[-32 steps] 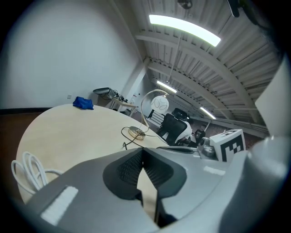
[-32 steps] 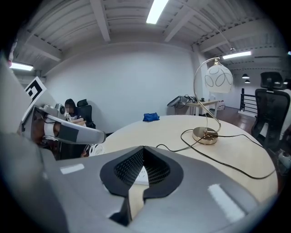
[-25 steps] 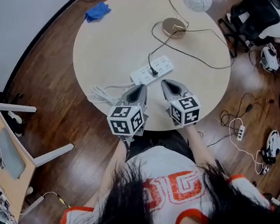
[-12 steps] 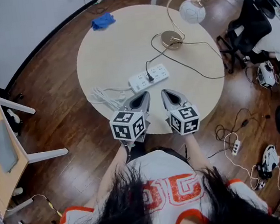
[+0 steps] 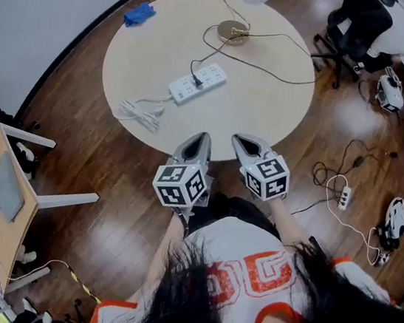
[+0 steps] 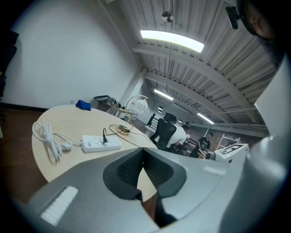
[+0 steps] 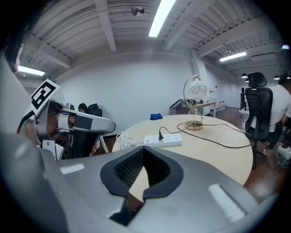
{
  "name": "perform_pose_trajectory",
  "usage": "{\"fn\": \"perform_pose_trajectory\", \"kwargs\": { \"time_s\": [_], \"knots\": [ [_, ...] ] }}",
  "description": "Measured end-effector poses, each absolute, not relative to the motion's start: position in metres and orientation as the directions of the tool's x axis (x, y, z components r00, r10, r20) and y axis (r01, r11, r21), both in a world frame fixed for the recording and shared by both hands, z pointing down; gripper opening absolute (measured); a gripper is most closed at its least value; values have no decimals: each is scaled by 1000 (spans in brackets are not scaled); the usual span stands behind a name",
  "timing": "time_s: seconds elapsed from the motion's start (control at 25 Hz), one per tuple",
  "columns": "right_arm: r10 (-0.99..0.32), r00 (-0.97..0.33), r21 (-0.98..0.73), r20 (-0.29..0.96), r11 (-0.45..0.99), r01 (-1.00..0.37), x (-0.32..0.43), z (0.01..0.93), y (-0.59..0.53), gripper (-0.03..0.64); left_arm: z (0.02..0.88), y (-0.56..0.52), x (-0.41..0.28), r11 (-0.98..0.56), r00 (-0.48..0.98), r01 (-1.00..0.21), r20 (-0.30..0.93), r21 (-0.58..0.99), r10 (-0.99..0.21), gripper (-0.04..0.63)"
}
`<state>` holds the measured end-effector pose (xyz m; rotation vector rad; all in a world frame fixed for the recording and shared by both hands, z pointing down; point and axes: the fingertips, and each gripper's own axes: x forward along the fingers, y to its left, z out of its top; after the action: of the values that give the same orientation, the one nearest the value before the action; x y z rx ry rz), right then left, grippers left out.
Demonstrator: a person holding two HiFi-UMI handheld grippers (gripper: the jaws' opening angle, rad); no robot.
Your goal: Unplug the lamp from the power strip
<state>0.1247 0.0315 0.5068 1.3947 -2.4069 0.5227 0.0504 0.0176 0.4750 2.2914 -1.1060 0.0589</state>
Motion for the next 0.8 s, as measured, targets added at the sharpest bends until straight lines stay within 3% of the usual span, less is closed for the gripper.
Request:
{"fn": "perform_pose_trajectory", "kwargs": {
  "time_s": [0.4,0.8],
  "knots": [
    [-732,-552,-214,398,512,-832,98,510,83,0,472,75,30,-452,595,-786,317,423,-738,0],
    [-765,-519,-173,382,492,-853,85,496,103,0,467,89,24,-513,641,-754,291,409,-710,0]
  ]
}}
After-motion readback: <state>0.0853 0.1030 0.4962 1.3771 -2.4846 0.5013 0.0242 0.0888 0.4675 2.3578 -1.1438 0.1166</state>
